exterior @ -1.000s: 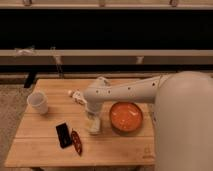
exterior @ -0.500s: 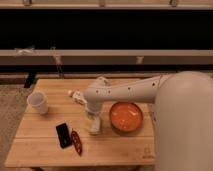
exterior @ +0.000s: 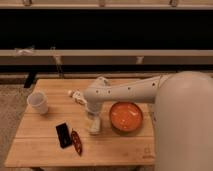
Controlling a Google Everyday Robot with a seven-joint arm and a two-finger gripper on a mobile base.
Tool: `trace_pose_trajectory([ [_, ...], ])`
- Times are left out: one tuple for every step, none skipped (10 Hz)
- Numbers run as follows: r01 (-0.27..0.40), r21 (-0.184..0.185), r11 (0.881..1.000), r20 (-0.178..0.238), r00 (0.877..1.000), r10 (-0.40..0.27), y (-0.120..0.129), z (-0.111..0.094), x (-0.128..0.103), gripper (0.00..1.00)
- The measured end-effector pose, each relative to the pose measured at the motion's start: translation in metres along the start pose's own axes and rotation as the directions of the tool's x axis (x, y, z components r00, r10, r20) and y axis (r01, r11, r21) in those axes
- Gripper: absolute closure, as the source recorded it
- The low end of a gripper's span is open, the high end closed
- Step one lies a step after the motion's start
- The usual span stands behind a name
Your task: Drag the ceramic bowl in a circle
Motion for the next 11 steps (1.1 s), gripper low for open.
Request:
trace_pose_trajectory([
  [0.000, 0.000, 1.000, 0.000, 1.000, 0.000, 0.000, 0.000, 0.000, 0.20],
  [0.000, 0.000, 1.000, 0.000, 1.000, 0.000, 0.000, 0.000, 0.000, 0.20],
  [0.000, 0.000, 1.000, 0.000, 1.000, 0.000, 0.000, 0.000, 0.000, 0.20],
  [0.000, 0.000, 1.000, 0.000, 1.000, 0.000, 0.000, 0.000, 0.000, 0.20],
  [0.000, 0.000, 1.000, 0.000, 1.000, 0.000, 0.000, 0.000, 0.000, 0.20],
  [0.000, 0.000, 1.000, 0.000, 1.000, 0.000, 0.000, 0.000, 0.000, 0.20],
  [0.000, 0.001, 1.000, 0.000, 1.000, 0.000, 0.000, 0.000, 0.000, 0.20],
  [-0.002, 0.007, 1.000, -0.004, 1.000, 0.002, -0.001, -0.002, 0.001, 0.20],
  [-0.012, 0.028, 1.000, -0.013, 1.000, 0.013, -0.006, -0.009, 0.005, 0.20],
  [-0.022, 0.044, 0.999, -0.026, 0.999, 0.023, -0.013, -0.015, 0.014, 0.20],
  [-0.039, 0.064, 0.997, -0.039, 0.998, 0.041, -0.020, -0.021, 0.025, 0.20],
])
